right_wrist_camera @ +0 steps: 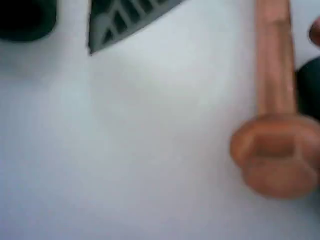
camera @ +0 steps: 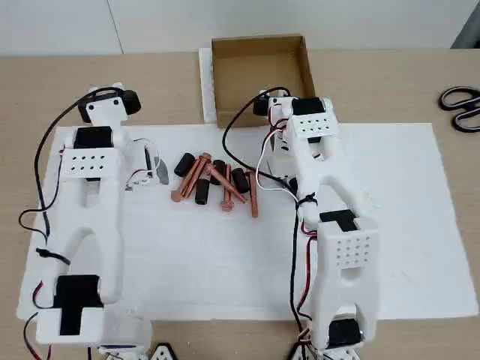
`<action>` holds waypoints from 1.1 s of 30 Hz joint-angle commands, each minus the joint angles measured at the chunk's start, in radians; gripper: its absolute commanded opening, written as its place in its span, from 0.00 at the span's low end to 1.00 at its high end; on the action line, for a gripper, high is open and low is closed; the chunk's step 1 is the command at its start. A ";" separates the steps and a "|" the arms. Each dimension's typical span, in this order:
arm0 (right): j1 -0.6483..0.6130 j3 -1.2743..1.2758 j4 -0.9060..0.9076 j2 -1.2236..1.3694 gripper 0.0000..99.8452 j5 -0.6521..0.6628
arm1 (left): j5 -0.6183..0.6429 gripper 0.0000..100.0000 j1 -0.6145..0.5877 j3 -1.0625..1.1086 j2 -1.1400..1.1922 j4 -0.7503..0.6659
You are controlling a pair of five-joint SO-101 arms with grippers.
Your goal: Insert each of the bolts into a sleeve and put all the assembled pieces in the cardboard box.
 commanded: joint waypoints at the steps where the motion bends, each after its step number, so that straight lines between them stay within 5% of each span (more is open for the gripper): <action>1: -0.002 -0.008 -0.008 0.024 0.16 0.009 | -0.008 0.24 0.006 -0.002 -0.031 -0.017; 33: 0.048 -0.006 0.122 -0.094 0.15 0.041 | -0.008 0.24 0.006 -0.002 -0.031 -0.017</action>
